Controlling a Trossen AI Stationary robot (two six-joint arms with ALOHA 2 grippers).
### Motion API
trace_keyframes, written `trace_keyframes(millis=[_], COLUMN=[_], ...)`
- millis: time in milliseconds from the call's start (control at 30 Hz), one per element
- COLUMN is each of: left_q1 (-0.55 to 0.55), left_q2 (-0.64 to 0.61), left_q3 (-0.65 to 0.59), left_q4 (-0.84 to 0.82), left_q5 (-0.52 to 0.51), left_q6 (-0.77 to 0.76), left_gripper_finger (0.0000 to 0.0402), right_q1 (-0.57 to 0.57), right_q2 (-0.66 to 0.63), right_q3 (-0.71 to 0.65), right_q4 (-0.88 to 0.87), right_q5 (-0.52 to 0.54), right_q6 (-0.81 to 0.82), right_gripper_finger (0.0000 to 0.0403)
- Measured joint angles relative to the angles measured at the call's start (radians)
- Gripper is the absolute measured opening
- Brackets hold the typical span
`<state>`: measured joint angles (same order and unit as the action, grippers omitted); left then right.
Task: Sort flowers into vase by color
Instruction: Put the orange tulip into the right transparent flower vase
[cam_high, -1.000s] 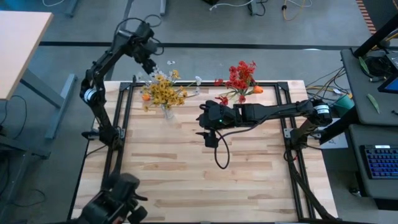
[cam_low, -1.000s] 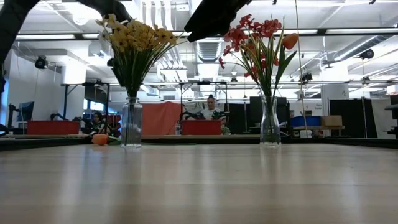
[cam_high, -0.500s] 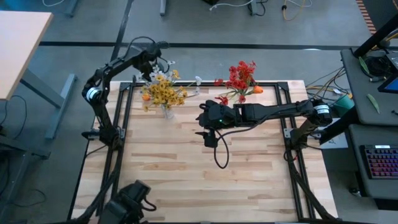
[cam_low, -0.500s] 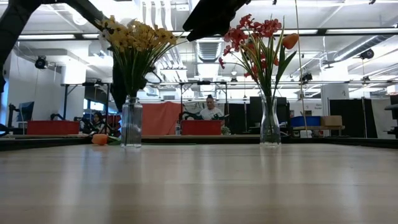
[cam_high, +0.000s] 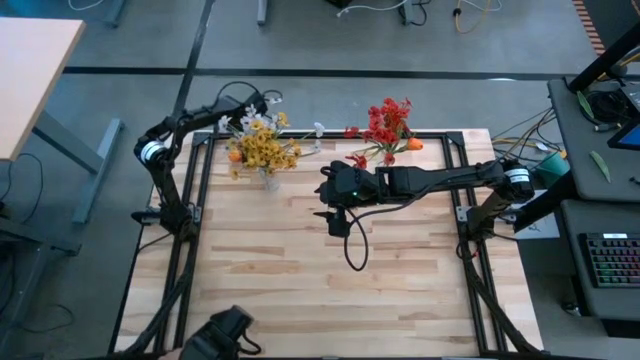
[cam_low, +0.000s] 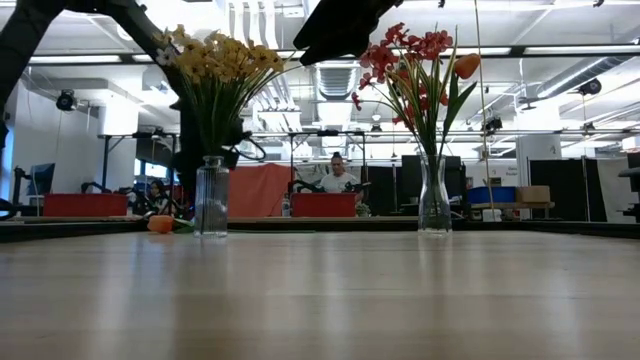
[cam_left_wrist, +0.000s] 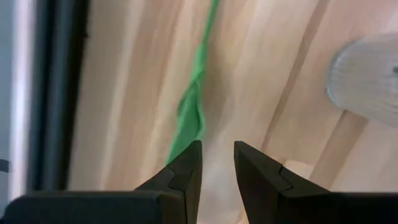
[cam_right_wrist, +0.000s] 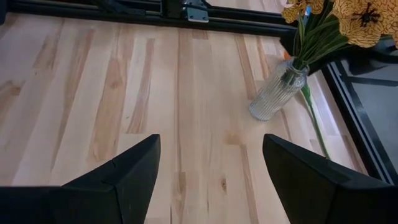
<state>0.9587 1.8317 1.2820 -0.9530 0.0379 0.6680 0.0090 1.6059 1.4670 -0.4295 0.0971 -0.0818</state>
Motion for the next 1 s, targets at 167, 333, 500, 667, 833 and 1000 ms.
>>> trace_keyframes(millis=[167, 333, 500, 667, 833, 1000], left_q1=[0.000, -0.001, -0.001, -0.001, -0.001, -0.001], left_q2=[-0.004, -0.003, 0.001, 0.001, 0.001, 0.001], left_q3=[-0.041, -0.048, -0.067, -0.092, -0.137, -0.171], left_q4=[0.114, 0.170, 0.193, 0.220, 0.286, 0.336], left_q5=[0.016, 0.005, -0.003, -0.004, -0.004, -0.037], left_q6=[-0.009, -0.031, -0.031, -0.025, -0.022, -0.023], left_gripper_finger=[0.0078, 0.0080, 0.0099, 0.0127, 0.0149, 0.0153], right_q1=[0.000, 0.000, 0.000, 0.000, 0.000, 0.000], right_q2=[0.000, 0.000, 0.000, 0.000, 0.000, 0.000], right_q3=[0.000, 0.000, 0.000, 0.000, 0.000, 0.000], right_q4=[0.001, 0.001, 0.001, 0.001, 0.001, 0.006], right_q5=[0.000, 0.000, 0.000, 0.000, 0.000, 0.000], right_q6=[0.000, -0.005, 0.000, 0.000, 0.001, 0.001], right_gripper_finger=[0.0274, 0.0274, 0.0274, 0.0274, 0.0274, 0.0274])
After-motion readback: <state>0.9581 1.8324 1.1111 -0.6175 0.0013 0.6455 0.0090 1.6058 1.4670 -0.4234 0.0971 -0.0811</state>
